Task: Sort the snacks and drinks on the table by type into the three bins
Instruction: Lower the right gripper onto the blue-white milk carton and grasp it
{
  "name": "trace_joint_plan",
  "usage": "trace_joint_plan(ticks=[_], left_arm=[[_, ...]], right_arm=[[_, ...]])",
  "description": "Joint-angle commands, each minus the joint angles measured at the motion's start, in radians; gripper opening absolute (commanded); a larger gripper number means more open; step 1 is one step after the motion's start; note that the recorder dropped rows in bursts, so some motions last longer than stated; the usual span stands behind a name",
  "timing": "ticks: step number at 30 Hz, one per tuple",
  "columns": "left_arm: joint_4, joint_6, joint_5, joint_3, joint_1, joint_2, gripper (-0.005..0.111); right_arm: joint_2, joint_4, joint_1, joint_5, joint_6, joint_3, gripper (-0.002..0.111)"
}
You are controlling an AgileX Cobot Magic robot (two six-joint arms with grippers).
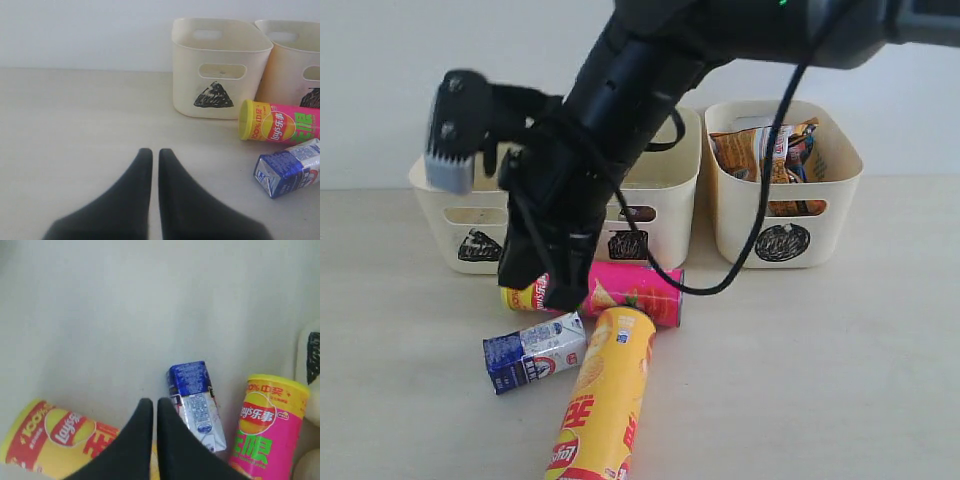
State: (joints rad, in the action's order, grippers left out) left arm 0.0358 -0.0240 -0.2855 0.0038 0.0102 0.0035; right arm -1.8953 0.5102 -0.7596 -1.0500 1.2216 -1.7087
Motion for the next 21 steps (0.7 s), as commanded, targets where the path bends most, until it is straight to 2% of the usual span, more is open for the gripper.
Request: trace_joint_plan(ticks=[1, 6, 9, 11, 13, 14, 16, 18, 21], left_arm=[[0.001, 0.005, 0.008, -0.004, 0.005, -0.004, 0.004], [0.001, 0.005, 0.008, -0.004, 0.005, -0.004, 0.004], [0.001, 0.005, 0.008, -0.004, 0.005, -0.004, 0.004], [0.001, 0.005, 0.008, -0.004, 0.005, -0.004, 0.004], [0.001, 0.005, 0.008, -0.004, 0.005, -0.004, 0.004], [0.001, 0.005, 0.008, -0.004, 0.005, -0.004, 0.004], [0.001, 0.005, 0.008, -0.004, 0.005, -0.004, 0.004], [0.001, 0.005, 0.008, -0.004, 0.005, -0.004, 0.004], [0.001, 0.005, 0.008, -0.004, 0.005, -0.004, 0.004]], right_arm=[[-0.098, -0.235, -0.061, -0.154, -0.055, -0.11, 0.0], [-0.312, -0.213, -0.069, -0.171, -0.081, -0.388, 0.0], [-0.36, -0.219, -0.075, -0.171, -0.086, -0.408, 0.0], [-0.395, -0.228, -0.076, -0.171, -0.035, -0.408, 0.012], [-0.415, -0.228, -0.076, -0.171, -0.013, -0.408, 0.03], [-0.423, -0.228, -0.076, -0.171, -0.001, -0.408, 0.041], [-0.439, -0.23, -0.076, -0.171, 0.003, -0.408, 0.072], [-0.449, -0.23, -0.076, -0.152, 0.003, -0.408, 0.082], [-0.472, -0.226, -0.078, -0.129, 0.003, -0.408, 0.082]])
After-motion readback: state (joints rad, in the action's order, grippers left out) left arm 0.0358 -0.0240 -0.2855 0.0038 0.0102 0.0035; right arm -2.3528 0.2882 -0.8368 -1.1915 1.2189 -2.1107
